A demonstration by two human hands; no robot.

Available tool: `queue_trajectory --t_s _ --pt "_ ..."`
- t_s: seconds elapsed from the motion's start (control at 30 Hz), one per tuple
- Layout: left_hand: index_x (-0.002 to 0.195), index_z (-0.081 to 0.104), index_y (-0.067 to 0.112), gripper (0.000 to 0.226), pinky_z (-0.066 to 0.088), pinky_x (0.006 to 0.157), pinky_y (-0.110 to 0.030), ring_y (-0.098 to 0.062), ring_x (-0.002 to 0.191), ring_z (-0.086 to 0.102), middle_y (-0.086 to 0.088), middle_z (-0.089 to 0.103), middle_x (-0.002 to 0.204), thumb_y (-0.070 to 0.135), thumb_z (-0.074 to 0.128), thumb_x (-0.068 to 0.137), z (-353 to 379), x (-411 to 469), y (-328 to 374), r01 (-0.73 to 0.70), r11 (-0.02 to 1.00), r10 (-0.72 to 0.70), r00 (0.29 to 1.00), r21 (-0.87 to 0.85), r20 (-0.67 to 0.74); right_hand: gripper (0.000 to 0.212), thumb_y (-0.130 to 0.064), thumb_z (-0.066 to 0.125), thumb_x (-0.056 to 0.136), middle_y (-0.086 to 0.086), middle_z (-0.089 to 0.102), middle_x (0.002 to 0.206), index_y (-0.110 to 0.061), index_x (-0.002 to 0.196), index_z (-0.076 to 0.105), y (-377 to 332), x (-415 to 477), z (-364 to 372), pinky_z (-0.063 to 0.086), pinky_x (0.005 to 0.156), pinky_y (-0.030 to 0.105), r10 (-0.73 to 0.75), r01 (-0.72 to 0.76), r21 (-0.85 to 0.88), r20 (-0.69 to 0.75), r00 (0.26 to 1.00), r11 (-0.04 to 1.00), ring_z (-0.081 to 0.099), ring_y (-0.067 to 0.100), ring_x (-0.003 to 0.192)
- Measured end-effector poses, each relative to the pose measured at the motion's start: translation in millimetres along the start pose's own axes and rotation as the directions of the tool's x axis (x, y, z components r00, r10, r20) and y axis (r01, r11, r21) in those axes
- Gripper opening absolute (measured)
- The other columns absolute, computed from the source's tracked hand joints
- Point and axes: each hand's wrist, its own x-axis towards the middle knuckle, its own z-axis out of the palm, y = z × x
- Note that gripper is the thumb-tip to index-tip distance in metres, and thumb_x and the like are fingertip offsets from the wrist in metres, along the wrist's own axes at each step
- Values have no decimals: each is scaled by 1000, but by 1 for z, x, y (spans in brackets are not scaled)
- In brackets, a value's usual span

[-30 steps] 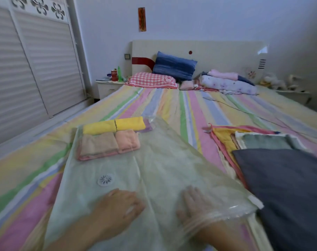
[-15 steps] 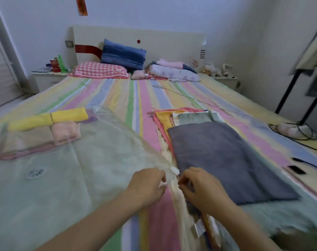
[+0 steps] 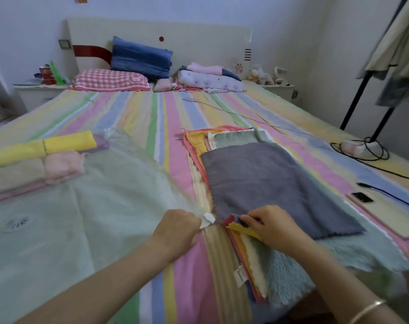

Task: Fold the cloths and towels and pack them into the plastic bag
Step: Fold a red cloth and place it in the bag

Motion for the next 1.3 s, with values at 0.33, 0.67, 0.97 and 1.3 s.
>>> queue_trajectory --t_s 0.33,0.67,0.97,1.3 --pt "91 61 29 34 48 65 -29 -9 79 63 13 66 92 60 50 81 -24 1 18 82 870 -152 983 -487 -106 55 -48 51 94 3 36 49 -6 58 49 -3 9 -5 25 52 33 72 -57 204 -69 995 977 32 17 48" --pt "84 68 20 14 48 69 -33 -16 75 61 6 64 75 31 65 77 -17 58 29 74 614 -151 988 -786 -25 37 -69 56 76 -10 60 81 -34 88 57 13 -1 1 47 66 34 -64 79 127 -118 991 989 54 8 77" --pt "94 73 20 15 59 71 -29 -15 76 68 3 73 80 11 61 89 -28 59 -1 150 52 -363 924 -987 121 36 -8 59 80 1 64 112 -24 113 57 56 -6 -23 40 73 36 214 -296 -179 -371 904 938 56 27 105" --pt "84 65 14 28 52 91 -35 -12 75 64 -1 69 72 0 43 93 -72 57 -70 -205 -613 -575 778 -763 253 16 -1 63 88 -19 65 73 -17 90 65 20 2 -52 40 62 9 169 246 537 -608 776 807 55 -2 67"
